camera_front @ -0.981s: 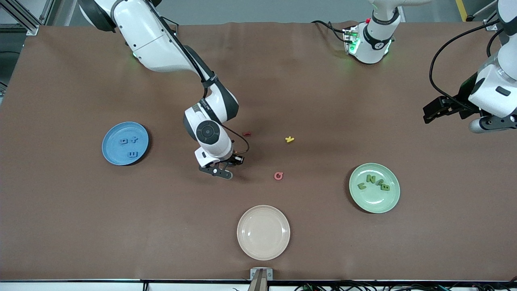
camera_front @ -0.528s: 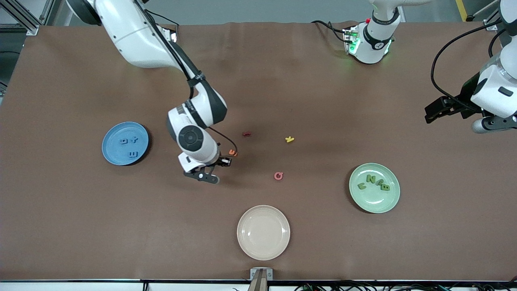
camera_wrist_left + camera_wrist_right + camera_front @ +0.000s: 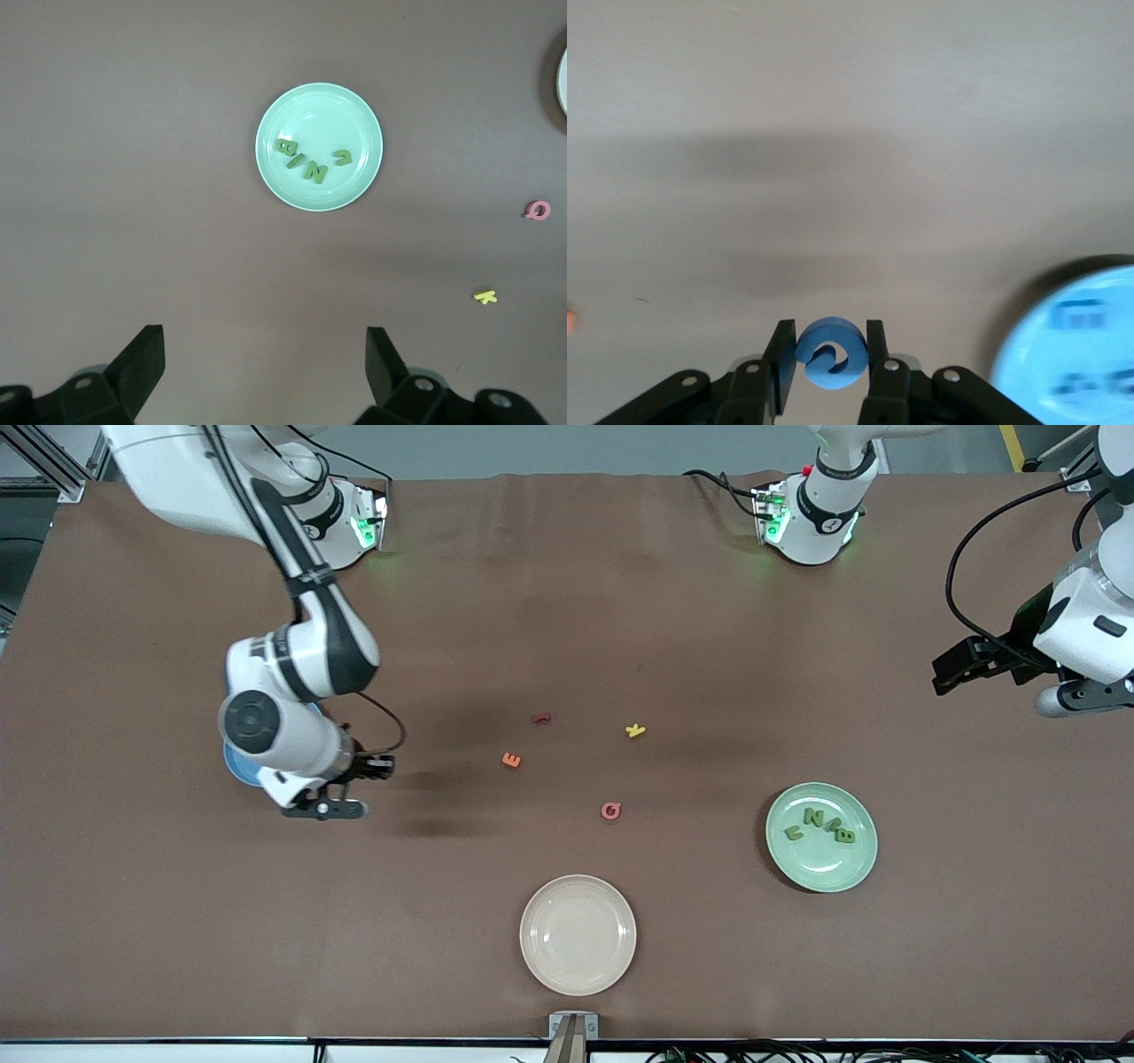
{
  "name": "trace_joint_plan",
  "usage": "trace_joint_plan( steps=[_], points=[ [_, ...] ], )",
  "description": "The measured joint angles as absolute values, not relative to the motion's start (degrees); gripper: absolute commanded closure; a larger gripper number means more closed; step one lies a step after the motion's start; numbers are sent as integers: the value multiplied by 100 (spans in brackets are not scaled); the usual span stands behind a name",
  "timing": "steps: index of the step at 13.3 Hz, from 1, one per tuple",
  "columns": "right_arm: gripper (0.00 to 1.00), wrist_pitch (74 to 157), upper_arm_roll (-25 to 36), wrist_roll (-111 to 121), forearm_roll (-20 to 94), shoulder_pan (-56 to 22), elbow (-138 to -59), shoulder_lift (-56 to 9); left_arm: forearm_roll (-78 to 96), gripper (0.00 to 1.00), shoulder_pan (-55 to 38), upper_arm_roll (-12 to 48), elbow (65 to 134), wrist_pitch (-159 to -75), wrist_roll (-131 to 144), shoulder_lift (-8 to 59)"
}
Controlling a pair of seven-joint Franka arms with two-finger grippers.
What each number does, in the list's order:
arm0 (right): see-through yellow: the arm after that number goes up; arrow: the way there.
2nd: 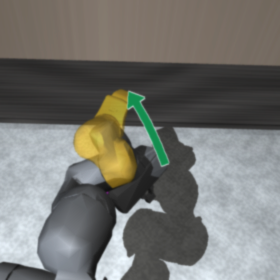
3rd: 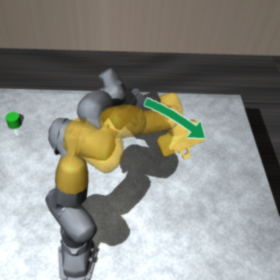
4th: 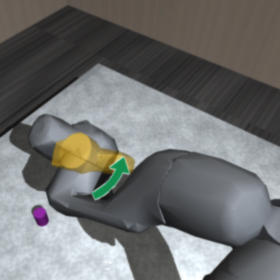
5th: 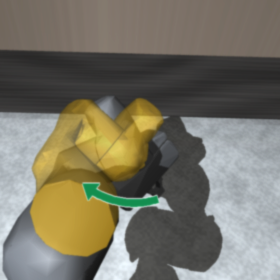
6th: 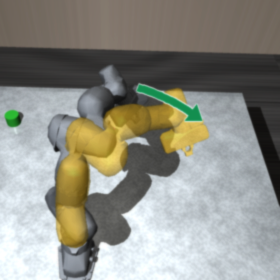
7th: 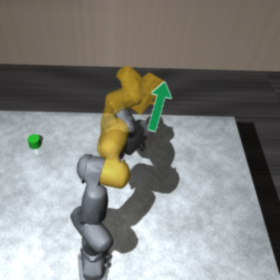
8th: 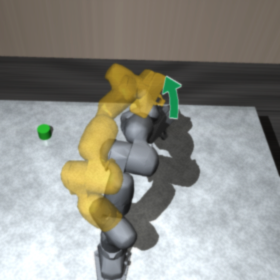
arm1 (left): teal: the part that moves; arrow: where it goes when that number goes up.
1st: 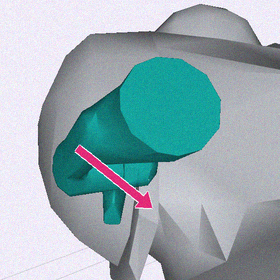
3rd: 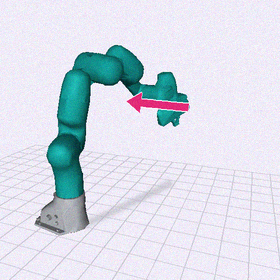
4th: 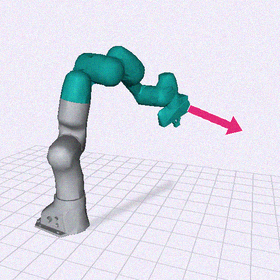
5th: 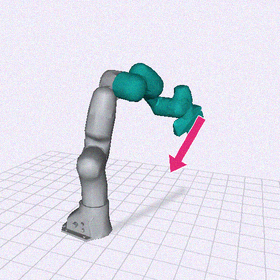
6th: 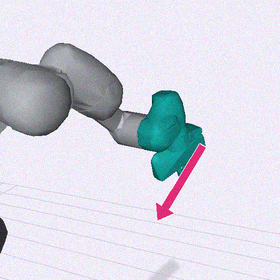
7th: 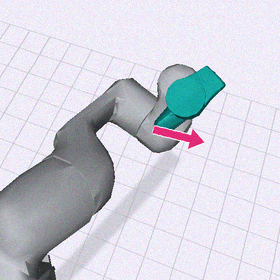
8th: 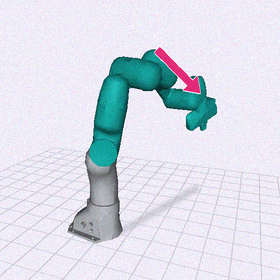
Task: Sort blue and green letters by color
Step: 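Carry the blue C to the blue plate and release it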
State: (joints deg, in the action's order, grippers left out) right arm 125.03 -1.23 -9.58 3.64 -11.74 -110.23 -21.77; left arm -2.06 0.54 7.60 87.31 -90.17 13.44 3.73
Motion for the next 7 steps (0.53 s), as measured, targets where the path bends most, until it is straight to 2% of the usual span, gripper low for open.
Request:
trace_joint_plan(
  steps=[4, 7],
  points=[
    [85, 13453, -123, 451, 363, -354, -12187, -1774, -206, 0, 55, 760, 8736, -9017, 1344, 373],
    [84, 13650, -122, 1249, 357, 133, -12446, -1769, -206, 0, 56, 760, 8739, -9017, 1344, 373]
  ],
)
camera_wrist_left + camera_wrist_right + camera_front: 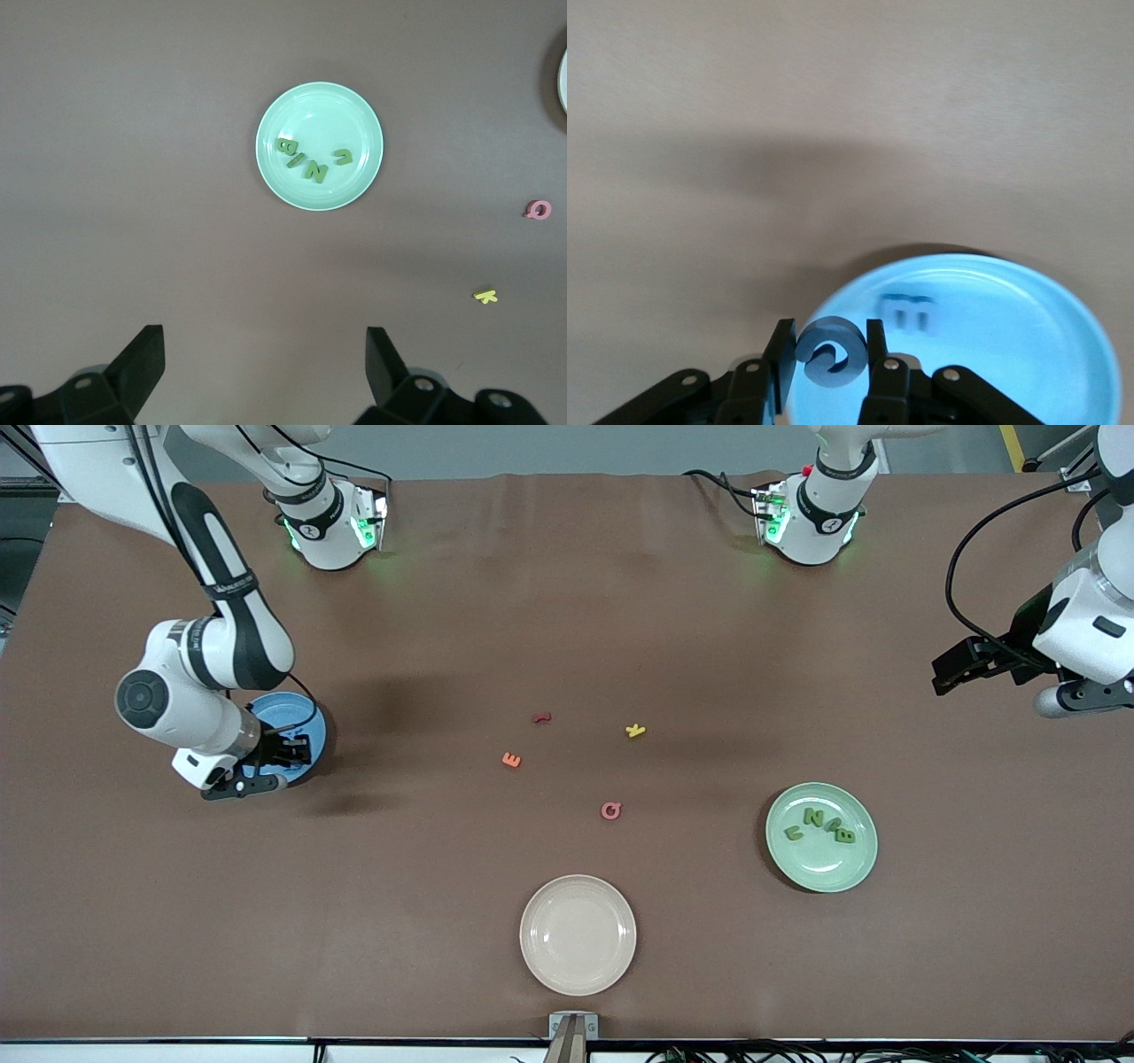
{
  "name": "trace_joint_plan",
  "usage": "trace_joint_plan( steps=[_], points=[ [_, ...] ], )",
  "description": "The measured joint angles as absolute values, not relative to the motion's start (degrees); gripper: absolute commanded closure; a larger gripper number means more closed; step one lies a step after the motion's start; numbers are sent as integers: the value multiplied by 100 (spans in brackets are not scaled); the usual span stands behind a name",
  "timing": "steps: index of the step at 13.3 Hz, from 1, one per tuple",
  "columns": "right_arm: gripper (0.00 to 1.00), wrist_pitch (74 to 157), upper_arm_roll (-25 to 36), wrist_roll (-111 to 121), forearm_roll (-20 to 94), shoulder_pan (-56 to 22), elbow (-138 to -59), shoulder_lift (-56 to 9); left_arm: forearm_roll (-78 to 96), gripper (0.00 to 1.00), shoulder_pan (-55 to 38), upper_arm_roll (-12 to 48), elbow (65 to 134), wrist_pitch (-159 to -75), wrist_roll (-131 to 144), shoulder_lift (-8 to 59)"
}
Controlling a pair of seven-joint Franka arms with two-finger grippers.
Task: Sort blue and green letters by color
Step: 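Carry the blue C to the blue plate and release it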
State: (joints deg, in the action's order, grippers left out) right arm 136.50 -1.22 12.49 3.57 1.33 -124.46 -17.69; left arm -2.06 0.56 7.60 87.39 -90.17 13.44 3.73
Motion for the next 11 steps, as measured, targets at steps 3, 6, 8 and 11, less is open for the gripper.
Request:
trace_joint_plan(
  steps=[3, 6, 8, 11],
  points=[
    [84, 13730, -123, 1816, 321, 484, -12449, -1767, -206, 0, 56, 760, 8742, -9017, 1344, 373],
    [83, 13952, -124, 1888, -27, 664, -12545, -1776, -206, 0, 56, 760, 8753, -9017, 1344, 374],
    [80, 14077, -124, 1891, -138, 761, -12607, -1821, -206, 0, 56, 760, 8758, -9017, 1344, 374],
    [46, 14180, -127, 1924, -150, 807, -12637, -1892, -206, 0, 55, 760, 8776, -9024, 1344, 396]
  ],
)
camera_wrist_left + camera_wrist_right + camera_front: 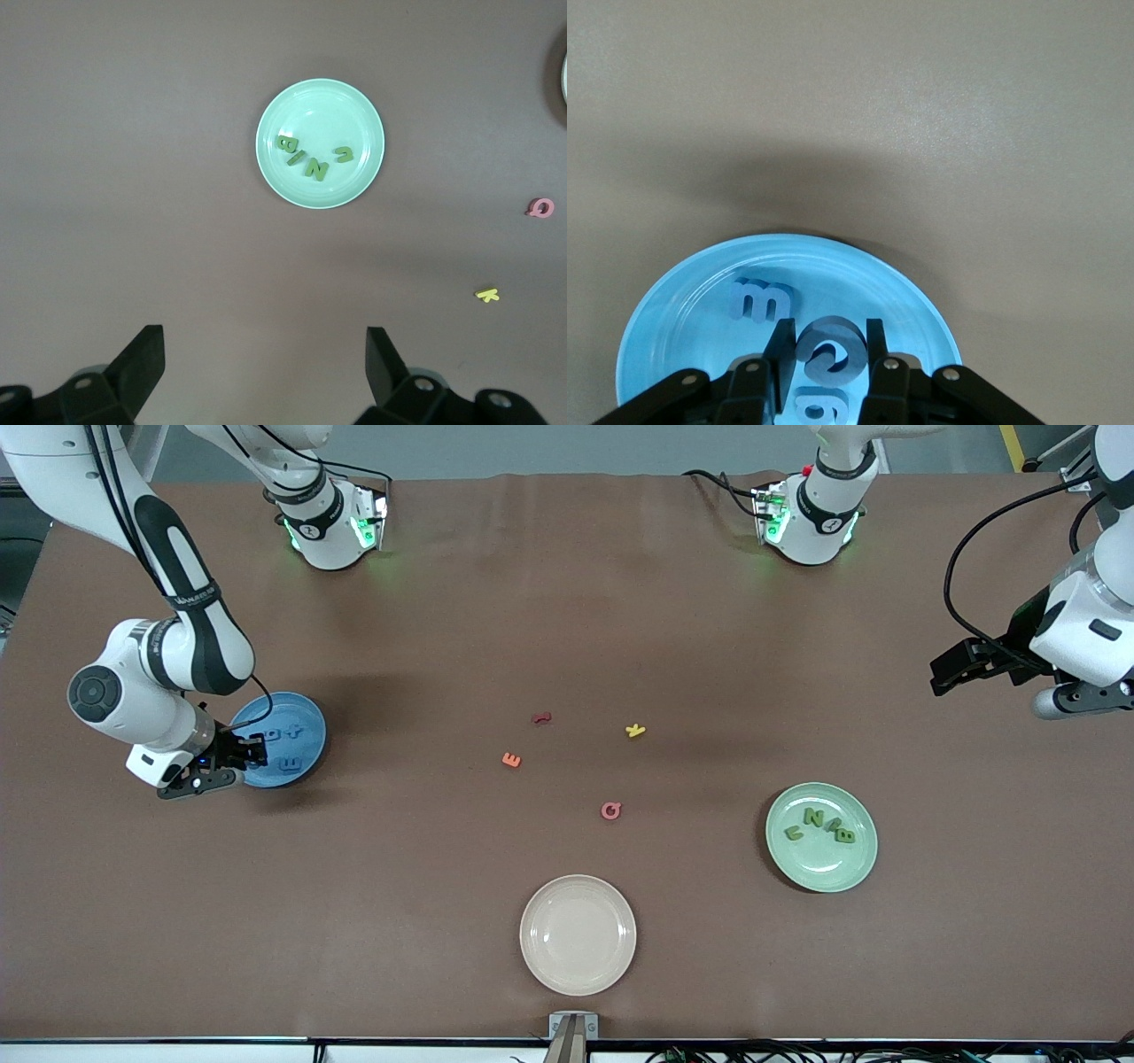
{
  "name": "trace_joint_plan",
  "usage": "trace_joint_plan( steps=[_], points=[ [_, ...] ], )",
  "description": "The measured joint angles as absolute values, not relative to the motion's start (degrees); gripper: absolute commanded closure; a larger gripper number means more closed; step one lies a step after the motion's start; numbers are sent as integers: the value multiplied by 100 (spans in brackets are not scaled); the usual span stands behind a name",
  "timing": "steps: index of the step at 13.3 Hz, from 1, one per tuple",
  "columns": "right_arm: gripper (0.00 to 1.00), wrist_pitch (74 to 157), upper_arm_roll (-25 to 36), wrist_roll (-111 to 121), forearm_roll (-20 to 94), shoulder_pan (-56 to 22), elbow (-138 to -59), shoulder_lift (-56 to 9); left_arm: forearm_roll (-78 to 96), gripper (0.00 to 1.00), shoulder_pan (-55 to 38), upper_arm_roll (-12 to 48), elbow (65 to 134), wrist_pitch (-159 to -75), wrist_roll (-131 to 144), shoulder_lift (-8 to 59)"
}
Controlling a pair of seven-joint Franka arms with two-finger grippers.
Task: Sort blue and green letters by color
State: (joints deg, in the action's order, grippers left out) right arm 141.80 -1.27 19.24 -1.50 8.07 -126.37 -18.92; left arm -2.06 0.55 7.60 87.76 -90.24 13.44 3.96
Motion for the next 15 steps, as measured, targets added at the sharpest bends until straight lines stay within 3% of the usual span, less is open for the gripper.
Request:
trace_joint_plan(
  steps=[1, 3, 8, 15],
  points=[
    [21, 14185, -135, 1925, -150, 807, -12641, -1898, -206, 0, 56, 760, 8777, -9033, 1344, 410],
    [7, 14190, -146, 1926, -150, 807, -12642, -1899, -206, 0, 56, 760, 8778, -9064, 1344, 445],
    [3, 13955, -180, 1913, -150, 805, -12563, -1816, -206, 0, 56, 760, 8775, -9136, 1346, 473],
    [3, 11572, -276, 1102, -142, 703, -11203, -821, -206, 0, 62, 756, 8762, -9138, 1348, 470]
  ],
)
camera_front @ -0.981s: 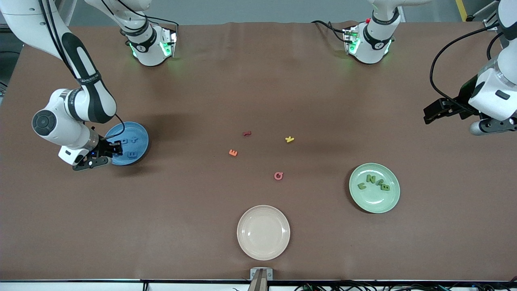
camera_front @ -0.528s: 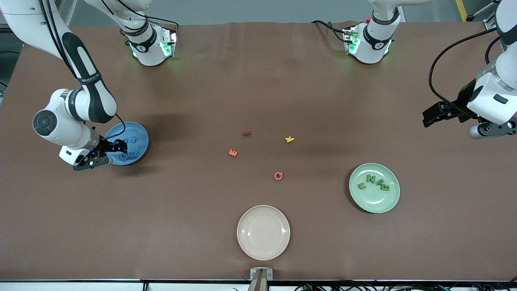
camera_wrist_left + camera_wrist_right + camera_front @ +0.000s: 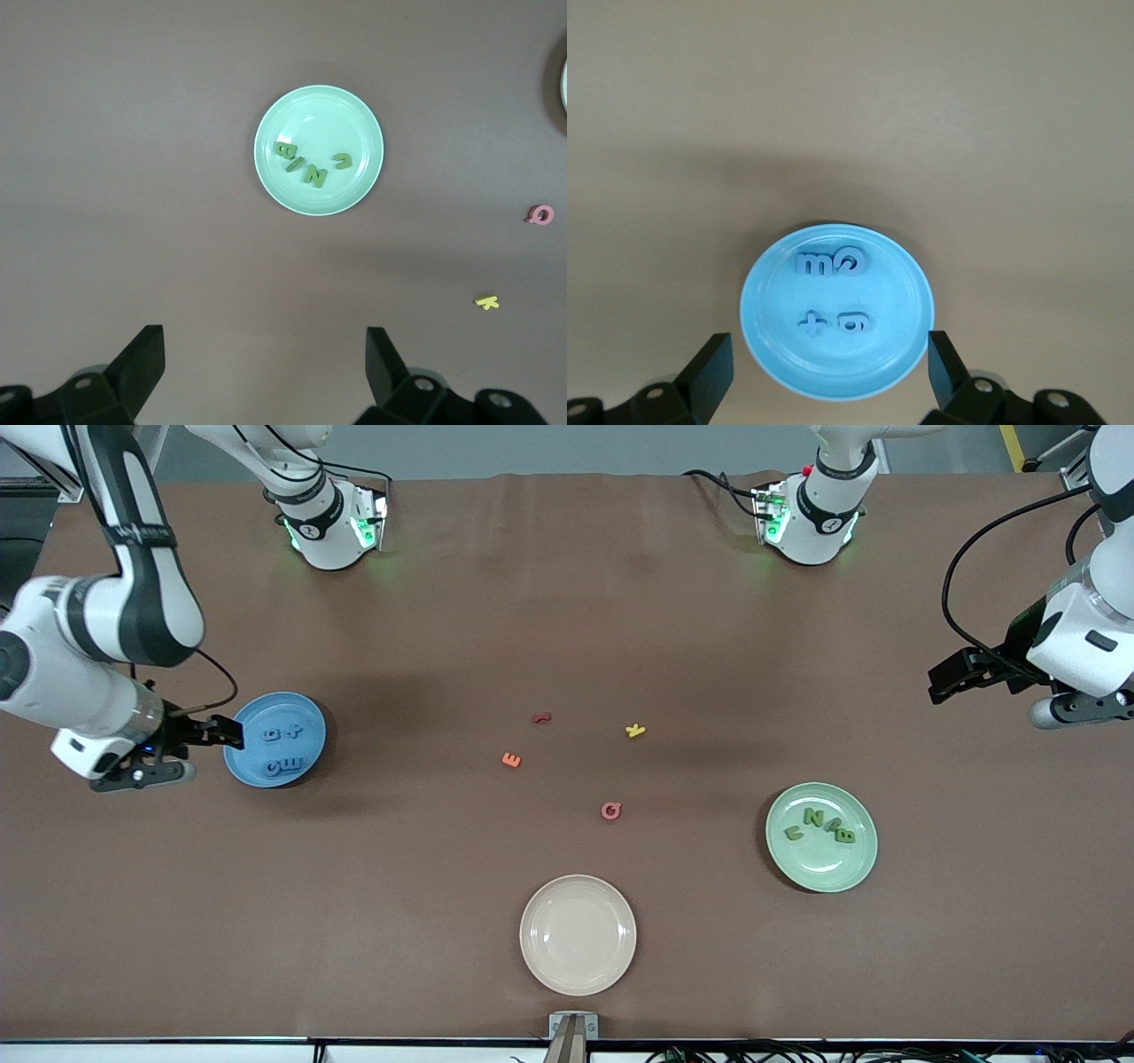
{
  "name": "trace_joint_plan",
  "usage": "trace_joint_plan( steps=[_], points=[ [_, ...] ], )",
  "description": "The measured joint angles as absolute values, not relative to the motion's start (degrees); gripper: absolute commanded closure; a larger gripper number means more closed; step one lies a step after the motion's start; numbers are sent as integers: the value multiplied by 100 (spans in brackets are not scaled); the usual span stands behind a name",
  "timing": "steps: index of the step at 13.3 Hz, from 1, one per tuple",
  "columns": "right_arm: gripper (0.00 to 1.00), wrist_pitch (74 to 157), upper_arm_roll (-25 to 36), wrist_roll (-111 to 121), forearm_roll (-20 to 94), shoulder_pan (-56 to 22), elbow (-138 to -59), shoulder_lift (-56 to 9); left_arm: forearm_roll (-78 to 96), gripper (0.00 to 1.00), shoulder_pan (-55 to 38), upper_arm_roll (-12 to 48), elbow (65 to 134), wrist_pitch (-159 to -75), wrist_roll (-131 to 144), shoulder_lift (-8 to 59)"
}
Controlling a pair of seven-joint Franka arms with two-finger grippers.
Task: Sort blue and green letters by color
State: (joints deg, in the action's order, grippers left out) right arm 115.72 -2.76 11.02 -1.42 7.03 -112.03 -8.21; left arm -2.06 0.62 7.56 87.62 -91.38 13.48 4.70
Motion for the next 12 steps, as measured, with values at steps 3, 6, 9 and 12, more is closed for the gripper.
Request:
trace_joint_plan(
  steps=[3, 6, 9, 12],
  points=[
    [3, 10040, -309, 603, -141, 604, -9962, -763, -206, 0, 67, 750, 8762, -9142, 1348, 470],
    [3, 8631, -332, 323, -141, 460, -8743, -737, -206, 0, 80, 729, 8760, -9218, 1348, 470],
    [1, 7984, -331, 247, -142, 444, -8081, -708, -206, 0, 105, 723, 8719, -9241, 1348, 460],
    [1, 7938, -332, 245, -142, 444, -7964, -591, -206, 0, 143, 723, 8701, -9240, 1340, 387]
  ],
)
